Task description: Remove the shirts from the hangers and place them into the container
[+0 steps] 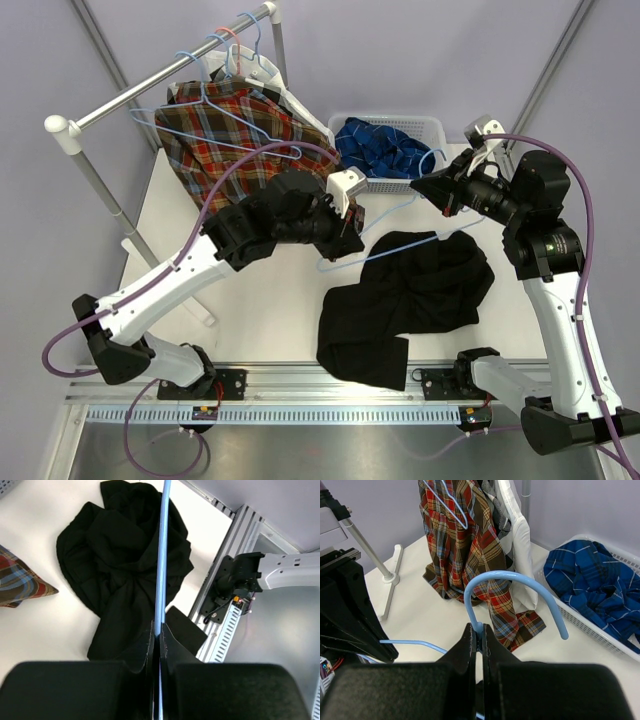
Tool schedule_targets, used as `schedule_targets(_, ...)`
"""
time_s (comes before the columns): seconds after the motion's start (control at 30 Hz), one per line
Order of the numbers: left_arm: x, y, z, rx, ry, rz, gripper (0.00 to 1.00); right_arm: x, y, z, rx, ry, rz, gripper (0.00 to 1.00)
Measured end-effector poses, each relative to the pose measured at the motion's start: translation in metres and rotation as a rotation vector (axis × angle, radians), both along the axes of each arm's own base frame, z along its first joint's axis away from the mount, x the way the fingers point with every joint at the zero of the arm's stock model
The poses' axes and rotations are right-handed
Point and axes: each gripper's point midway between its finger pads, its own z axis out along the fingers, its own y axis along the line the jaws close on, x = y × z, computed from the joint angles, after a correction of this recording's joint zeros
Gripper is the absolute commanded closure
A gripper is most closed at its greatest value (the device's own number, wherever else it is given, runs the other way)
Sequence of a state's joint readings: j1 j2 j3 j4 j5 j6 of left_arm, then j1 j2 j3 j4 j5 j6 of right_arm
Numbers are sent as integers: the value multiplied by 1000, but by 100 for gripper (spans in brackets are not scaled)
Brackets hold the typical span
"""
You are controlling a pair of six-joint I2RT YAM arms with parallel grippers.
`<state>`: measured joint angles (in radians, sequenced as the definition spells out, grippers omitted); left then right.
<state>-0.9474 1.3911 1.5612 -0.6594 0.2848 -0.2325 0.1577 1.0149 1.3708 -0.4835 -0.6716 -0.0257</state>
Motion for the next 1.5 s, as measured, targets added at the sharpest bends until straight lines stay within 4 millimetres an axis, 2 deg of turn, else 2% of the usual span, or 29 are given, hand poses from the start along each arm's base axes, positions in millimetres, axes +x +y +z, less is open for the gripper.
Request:
schedule_targets(0.03,1,1,0,2,-6,2,100,0,0,0,2,3,0,93)
schedule_targets(0.07,1,1,-1,4,-11,5,100,0,0,0,3,5,0,75)
schedule_targets(0.13,0,4,-3,12,-19,9,100,-2,1,-1,13,20,1,49)
schedule_targets(0.17,0,6,-5,19,-20,15,100,-4,1,-1,19,26,1,26)
schedule_targets(0.3,0,23,-20,67,-19,64,100,-17,0,-3,35,46,3,1)
schedule_targets(0.57,-12,70,-44,159,14,173,100,-55,-3,-1,47,61,21,1)
schedule_targets(0.8,-33,140,-50,257,57,352,100,-80,-8,9,60,22,12,1)
schedule_targets(1.0,-51,199,-53,343,104,524,100,-80,-9,2,61,33,-1,0)
schedule_targets(1.1,-49,216,-42,352,106,622,100,-77,-9,-4,60,54,-8,0)
schedule_targets(1.33,-40,235,14,162,64,792,100,-76,-9,-10,64,73,-9,1)
schedule_targets(1.5,-31,251,35,82,32,915,100,-77,-9,-10,69,73,-9,0)
